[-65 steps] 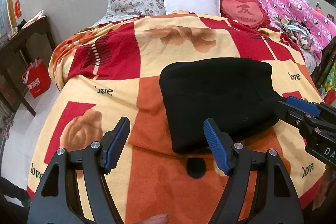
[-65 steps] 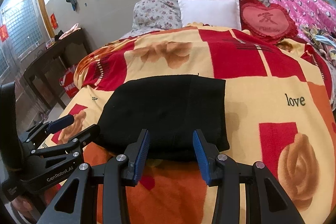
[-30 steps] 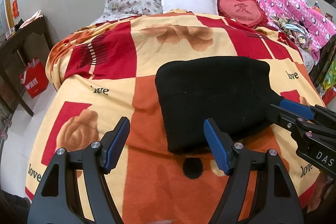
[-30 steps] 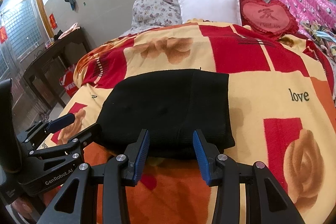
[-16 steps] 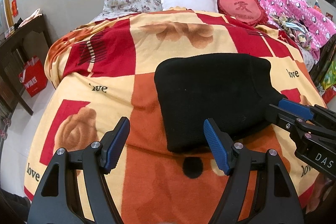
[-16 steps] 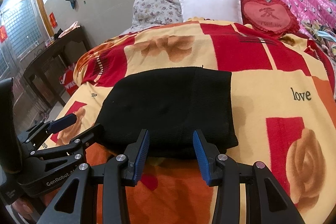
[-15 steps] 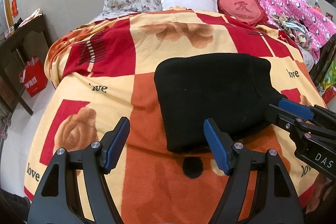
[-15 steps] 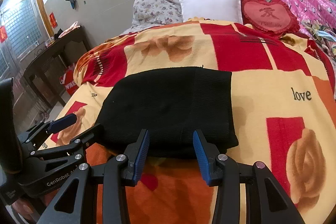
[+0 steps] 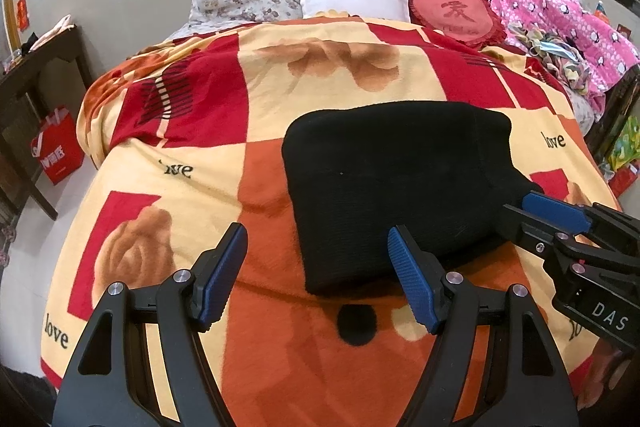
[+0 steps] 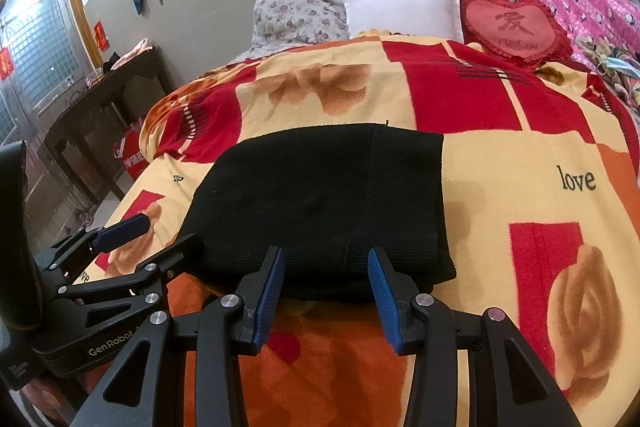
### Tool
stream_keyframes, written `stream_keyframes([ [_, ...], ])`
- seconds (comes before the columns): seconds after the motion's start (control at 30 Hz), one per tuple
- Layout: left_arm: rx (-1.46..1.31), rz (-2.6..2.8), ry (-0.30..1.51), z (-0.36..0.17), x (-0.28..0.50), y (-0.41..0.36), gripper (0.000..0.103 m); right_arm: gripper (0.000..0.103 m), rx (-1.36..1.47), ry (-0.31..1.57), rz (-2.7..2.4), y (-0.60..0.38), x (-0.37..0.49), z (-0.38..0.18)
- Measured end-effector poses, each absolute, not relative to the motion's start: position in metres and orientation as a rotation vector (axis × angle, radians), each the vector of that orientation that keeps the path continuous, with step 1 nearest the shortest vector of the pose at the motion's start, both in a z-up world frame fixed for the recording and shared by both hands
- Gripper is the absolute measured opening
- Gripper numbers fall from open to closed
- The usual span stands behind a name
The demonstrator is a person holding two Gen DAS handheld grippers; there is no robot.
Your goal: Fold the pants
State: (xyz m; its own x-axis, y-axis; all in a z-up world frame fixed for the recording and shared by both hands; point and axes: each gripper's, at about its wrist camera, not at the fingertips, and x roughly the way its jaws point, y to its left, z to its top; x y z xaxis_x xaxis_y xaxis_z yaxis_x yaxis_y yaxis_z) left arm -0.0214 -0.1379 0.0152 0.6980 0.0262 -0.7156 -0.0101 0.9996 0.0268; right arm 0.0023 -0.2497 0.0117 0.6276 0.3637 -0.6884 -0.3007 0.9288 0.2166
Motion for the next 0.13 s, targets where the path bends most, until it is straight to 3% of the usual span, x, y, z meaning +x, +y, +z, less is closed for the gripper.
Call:
stream_keyframes([
  [0.13,0.021,0.000,0.810,0.018,-0.019,-0.139,0.073,0.042,0.091,0.815,0.376,-0.264,0.008,0.011],
])
